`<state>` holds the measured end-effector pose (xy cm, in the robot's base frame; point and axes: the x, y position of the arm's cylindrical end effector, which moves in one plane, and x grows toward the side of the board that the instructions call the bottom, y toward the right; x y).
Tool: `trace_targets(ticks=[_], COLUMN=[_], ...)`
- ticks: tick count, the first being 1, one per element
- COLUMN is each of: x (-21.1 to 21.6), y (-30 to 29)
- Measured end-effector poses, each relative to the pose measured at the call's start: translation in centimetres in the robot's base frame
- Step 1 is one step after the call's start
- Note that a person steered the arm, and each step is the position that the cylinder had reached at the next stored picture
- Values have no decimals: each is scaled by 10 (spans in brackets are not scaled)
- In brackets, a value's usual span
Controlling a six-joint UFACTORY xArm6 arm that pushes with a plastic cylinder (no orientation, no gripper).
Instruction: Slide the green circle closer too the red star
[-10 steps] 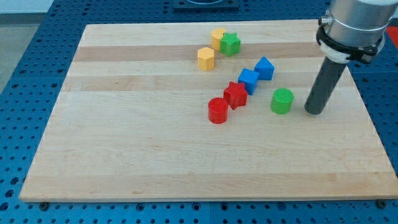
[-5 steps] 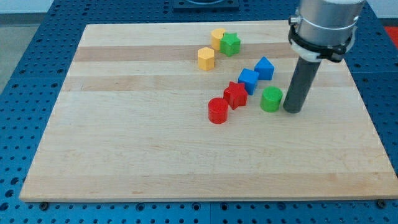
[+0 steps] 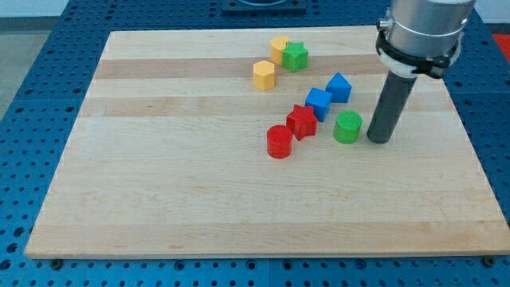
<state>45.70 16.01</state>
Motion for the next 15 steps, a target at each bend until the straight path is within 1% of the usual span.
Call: trace_targets(ticks=[4,6,7,9,10,14,15], x=[-2,-2,-5,-33,-33,-31,-31], y=[-28,-24,-13,-3,-4,-43,-45])
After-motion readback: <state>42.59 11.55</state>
